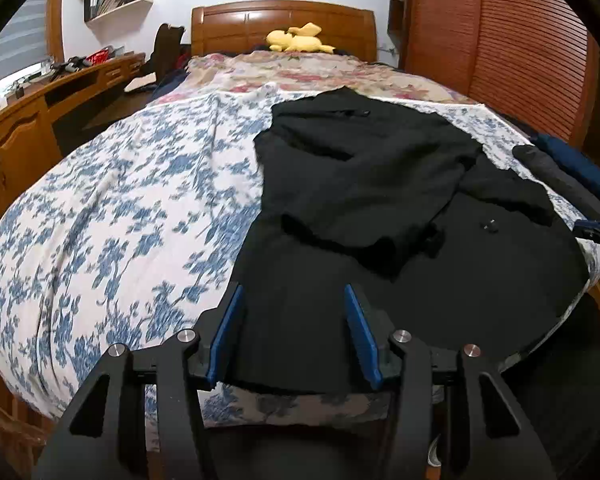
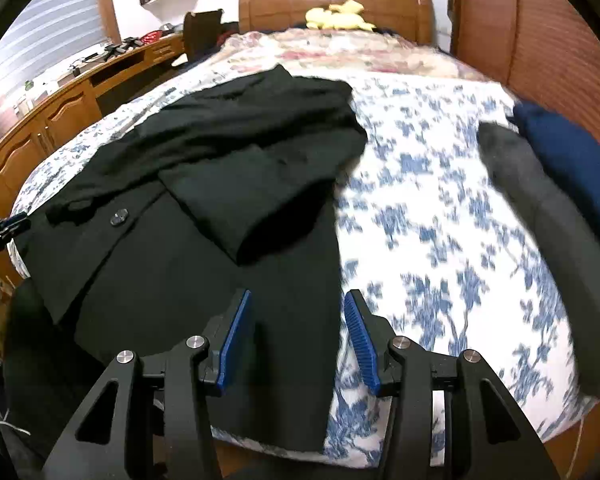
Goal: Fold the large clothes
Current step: 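Move both grippers to the coat hem and grasp it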
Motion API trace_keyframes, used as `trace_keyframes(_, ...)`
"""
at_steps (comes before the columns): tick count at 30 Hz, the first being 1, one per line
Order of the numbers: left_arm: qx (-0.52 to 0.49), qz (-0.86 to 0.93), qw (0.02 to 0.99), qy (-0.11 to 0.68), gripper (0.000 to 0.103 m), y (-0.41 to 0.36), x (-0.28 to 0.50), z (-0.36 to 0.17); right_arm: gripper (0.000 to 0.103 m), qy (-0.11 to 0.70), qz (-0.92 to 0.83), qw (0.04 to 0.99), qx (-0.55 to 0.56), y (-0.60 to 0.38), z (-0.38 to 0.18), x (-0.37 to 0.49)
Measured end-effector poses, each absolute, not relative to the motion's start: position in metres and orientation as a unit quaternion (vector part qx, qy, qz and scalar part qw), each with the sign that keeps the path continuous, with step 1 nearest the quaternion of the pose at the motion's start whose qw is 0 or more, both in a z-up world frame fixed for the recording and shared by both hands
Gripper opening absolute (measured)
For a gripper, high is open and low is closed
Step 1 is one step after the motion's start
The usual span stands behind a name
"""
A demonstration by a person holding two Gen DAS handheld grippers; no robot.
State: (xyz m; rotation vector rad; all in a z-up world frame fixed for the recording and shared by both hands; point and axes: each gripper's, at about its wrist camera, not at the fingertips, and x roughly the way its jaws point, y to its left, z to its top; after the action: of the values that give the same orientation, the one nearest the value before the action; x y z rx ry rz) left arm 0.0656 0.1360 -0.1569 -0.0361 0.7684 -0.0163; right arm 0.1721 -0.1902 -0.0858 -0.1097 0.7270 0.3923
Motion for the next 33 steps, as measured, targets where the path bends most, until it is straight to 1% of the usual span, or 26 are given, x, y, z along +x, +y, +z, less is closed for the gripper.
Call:
trace_keyframes(4,-0.019,0.0,0.923,0.383,0.053,0.14,0.063,-0.163,0.05,0.364,0.199,0.908,-0.055,-0.194,-0.095,0.172)
trace_keyframes(10,-0.015,0.014,0.92,0.391,0.053,0.145,0.061,-0.167,0.049,0.357,0.212,0.907,-0.071,-0.183,-0.101,0.171)
trace_keyframes(11,-0.016,0.016,0.92,0.392,0.053,0.147,0.061,-0.168,0.047,0.355,0.224,0.906,-0.063,-0.183,-0.099,0.169)
trace_keyframes(17,-0.048,0.009,0.916,0.398,0.053,0.16,0.053,-0.177,0.047,0.341,0.246,0.906,-0.055,-0.181,-0.096,0.157)
trace_keyframes(26,-0.056,0.009,0.916,0.397,0.053,0.16,0.05,-0.179,0.047,0.347,0.212,0.91,-0.077,-0.184,-0.1,0.16)
trace_keyframes(33,-0.057,0.009,0.916,0.397,0.053,0.16,0.05,-0.179,0.047,0.348,0.185,0.917,-0.057,-0.197,-0.098,0.163)
